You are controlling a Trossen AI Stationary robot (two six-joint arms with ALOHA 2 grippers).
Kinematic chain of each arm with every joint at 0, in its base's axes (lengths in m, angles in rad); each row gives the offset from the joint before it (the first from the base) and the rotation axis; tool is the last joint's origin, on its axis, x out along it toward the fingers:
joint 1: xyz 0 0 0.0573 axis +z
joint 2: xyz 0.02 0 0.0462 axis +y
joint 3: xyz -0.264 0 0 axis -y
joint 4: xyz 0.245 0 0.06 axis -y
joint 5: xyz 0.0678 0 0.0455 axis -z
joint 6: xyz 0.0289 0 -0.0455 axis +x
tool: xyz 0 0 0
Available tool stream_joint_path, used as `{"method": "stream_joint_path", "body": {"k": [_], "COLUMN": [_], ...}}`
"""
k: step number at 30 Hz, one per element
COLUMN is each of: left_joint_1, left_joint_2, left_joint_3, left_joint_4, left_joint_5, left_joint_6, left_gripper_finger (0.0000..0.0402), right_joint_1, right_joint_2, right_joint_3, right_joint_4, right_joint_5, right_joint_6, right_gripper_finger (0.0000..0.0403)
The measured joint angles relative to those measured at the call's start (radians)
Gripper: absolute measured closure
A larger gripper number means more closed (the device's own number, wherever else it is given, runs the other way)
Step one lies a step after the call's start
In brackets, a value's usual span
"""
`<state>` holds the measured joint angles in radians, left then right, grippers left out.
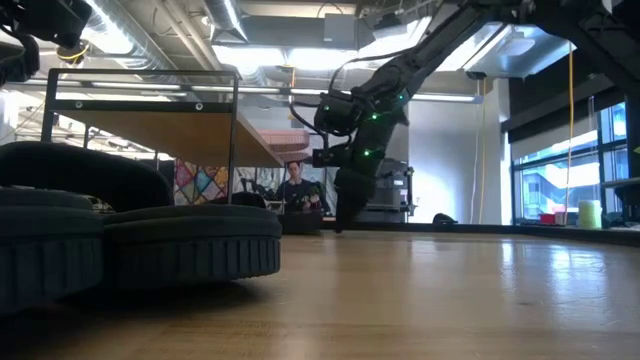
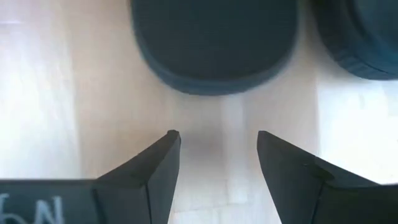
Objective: Pick and place slides into the shelf
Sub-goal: Put the top black slide under the shelf
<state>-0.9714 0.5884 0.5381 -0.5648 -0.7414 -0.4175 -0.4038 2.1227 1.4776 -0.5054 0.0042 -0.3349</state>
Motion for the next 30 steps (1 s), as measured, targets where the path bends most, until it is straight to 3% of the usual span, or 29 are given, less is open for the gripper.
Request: {"method": "stream_joint_path", "body": {"k": [6, 14, 20, 25, 30], "left_joint_1": [0.0, 0.0, 0.0, 0.0, 0.0], "left_joint_2": [0.0, 0.0, 0.0, 0.0, 0.0], "left_joint_3": [0.0, 0.0, 0.0, 0.0, 0.0], "left_joint_4": [0.0, 0.0, 0.0, 0.0, 0.0], "left_joint_5": [0.0, 0.003, 0.003, 0.003, 0.003], "left_joint_6": [0.0, 0.0, 0.0, 0.001, 0.001], "left_gripper_finger": [0.0185, 0.0185, 0.0185, 0.0185, 0.0185], "right_joint_1": [0.0, 0.061, 0.246, 0.443, 0.609], "right_joint_2": [-0.028, -0.211, -0.316, -0.337, -0.307], "right_joint_3": [0.0, 0.0, 0.0, 0.0, 0.0], "right_joint_4": [-0.044, -0.188, -0.17, -0.042, 0.215], "right_joint_5": [0.046, 0.047, 0.047, 0.05, 0.052], "right_joint_6": [0.024, 0.238, 0.356, 0.401, 0.245], "right_gripper_finger": [0.0189, 0.0189, 0.0189, 0.0189, 0.0189]}}
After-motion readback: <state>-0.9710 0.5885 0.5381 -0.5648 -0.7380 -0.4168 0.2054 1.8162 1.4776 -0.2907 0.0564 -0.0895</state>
